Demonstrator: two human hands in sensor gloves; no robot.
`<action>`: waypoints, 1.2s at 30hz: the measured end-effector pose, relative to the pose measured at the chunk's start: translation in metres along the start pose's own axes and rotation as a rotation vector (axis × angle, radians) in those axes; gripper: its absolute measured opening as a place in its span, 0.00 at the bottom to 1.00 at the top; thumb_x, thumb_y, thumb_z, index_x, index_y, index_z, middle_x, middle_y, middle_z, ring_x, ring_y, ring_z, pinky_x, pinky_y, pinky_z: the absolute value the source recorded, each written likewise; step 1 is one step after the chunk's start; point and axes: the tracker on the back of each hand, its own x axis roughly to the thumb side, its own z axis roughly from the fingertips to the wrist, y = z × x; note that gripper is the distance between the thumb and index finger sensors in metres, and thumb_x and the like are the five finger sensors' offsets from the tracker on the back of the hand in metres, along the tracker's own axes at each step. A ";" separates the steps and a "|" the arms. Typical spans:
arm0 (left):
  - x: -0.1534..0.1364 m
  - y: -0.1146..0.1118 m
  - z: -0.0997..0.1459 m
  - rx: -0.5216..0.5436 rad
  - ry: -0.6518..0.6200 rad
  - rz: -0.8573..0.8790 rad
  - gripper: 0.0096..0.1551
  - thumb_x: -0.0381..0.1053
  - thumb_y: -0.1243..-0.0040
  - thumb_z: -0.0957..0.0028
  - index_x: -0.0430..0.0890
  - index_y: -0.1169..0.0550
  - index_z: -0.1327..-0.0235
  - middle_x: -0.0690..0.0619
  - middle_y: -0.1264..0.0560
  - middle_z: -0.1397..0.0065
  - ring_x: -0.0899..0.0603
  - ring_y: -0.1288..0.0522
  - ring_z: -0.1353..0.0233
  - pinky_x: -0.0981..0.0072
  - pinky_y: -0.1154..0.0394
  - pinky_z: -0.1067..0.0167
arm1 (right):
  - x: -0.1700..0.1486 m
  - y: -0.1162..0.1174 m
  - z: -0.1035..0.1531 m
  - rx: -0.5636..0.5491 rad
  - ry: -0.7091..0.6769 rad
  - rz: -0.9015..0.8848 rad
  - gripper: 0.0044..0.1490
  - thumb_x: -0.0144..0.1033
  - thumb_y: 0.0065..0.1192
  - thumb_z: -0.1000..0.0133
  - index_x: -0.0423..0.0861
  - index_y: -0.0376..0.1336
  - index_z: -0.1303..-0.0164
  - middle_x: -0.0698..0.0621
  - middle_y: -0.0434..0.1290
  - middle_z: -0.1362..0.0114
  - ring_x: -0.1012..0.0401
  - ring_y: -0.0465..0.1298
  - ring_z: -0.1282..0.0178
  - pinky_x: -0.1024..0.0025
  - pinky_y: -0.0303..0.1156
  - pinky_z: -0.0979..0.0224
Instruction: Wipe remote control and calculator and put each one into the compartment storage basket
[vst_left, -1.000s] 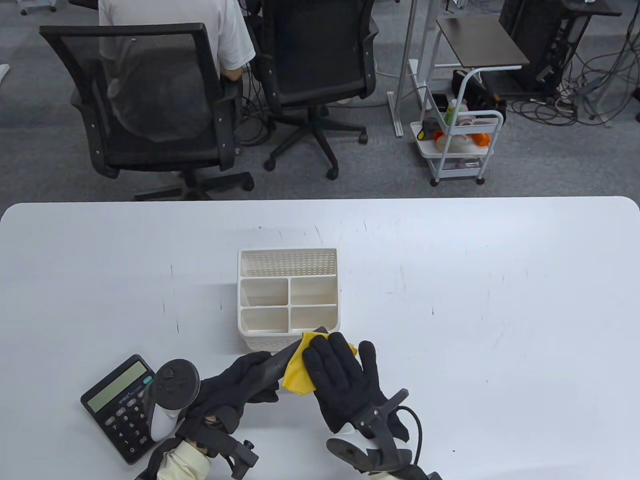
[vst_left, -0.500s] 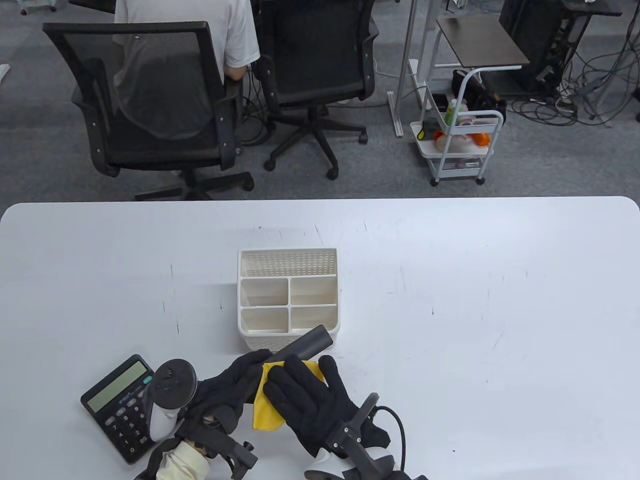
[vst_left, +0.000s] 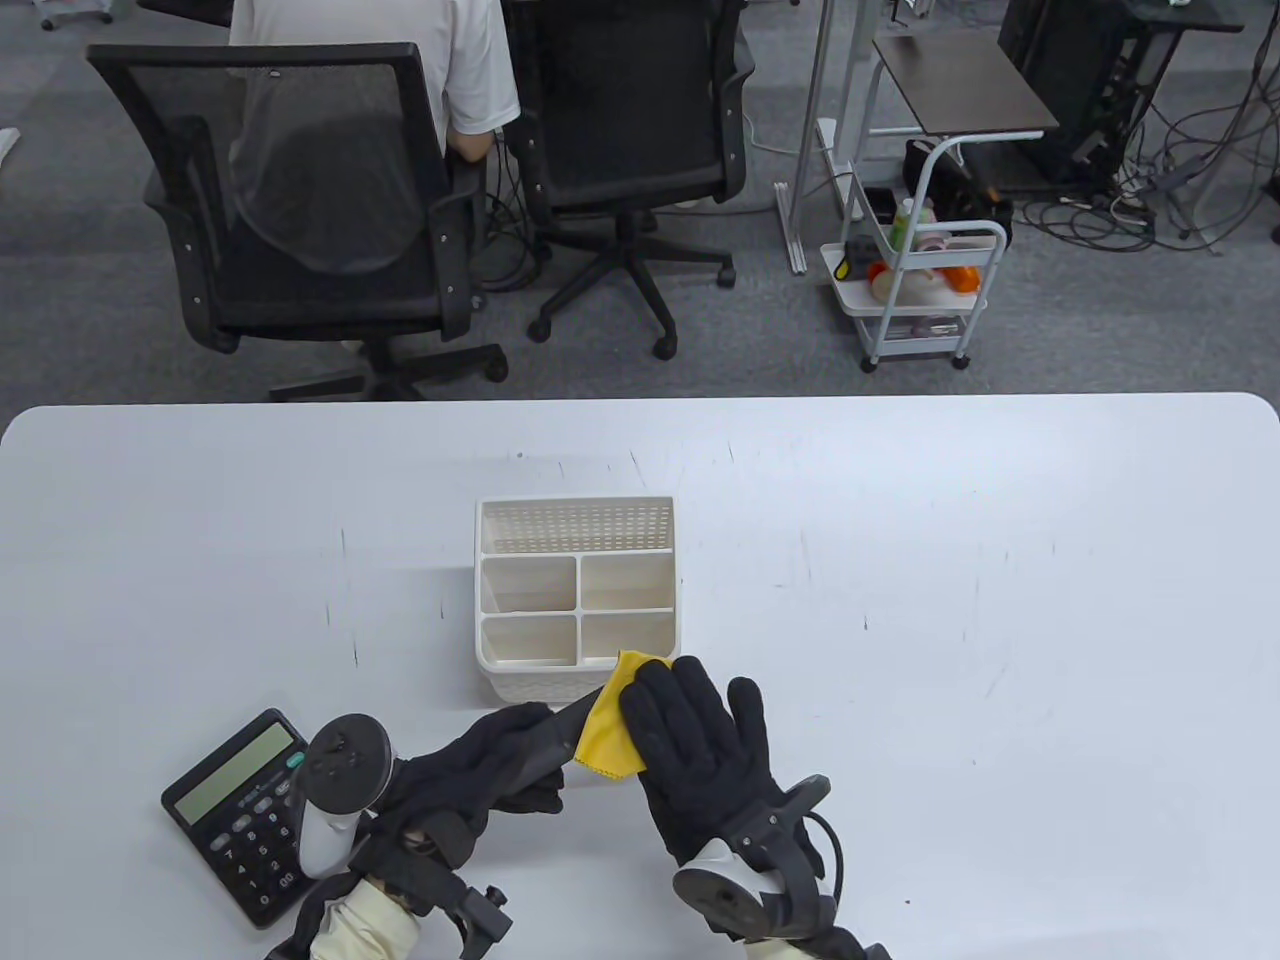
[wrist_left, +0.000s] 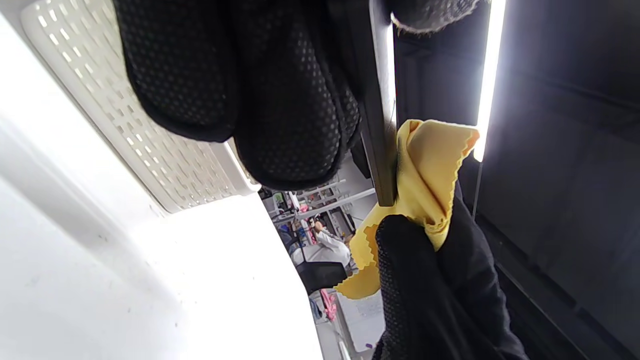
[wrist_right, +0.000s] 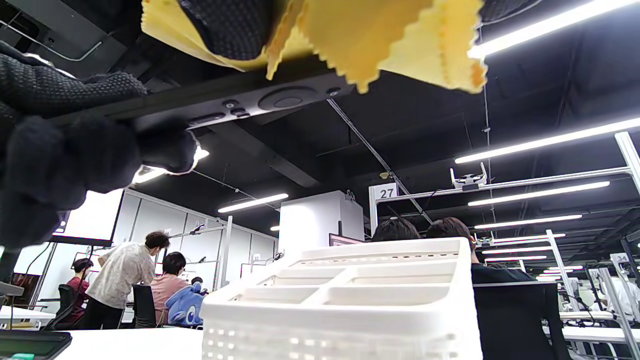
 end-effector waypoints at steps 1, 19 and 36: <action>0.000 0.000 0.000 0.003 0.007 0.012 0.29 0.55 0.53 0.40 0.46 0.27 0.29 0.49 0.15 0.47 0.52 0.10 0.52 0.54 0.15 0.50 | 0.001 0.000 0.000 0.003 -0.012 0.015 0.33 0.33 0.55 0.37 0.41 0.57 0.20 0.40 0.60 0.15 0.40 0.57 0.18 0.28 0.52 0.29; 0.001 0.001 -0.002 -0.083 -0.015 0.027 0.31 0.54 0.44 0.43 0.43 0.28 0.28 0.48 0.15 0.45 0.55 0.10 0.56 0.56 0.14 0.52 | 0.033 0.004 -0.001 0.040 -0.190 0.026 0.33 0.35 0.54 0.37 0.43 0.57 0.20 0.42 0.60 0.15 0.43 0.56 0.16 0.27 0.51 0.28; 0.021 0.001 0.007 0.172 -0.090 -0.496 0.28 0.52 0.39 0.49 0.52 0.24 0.33 0.52 0.15 0.42 0.50 0.10 0.50 0.52 0.15 0.50 | -0.023 -0.001 0.001 -0.076 0.382 -0.519 0.33 0.32 0.55 0.37 0.35 0.59 0.22 0.34 0.67 0.21 0.38 0.70 0.27 0.31 0.61 0.31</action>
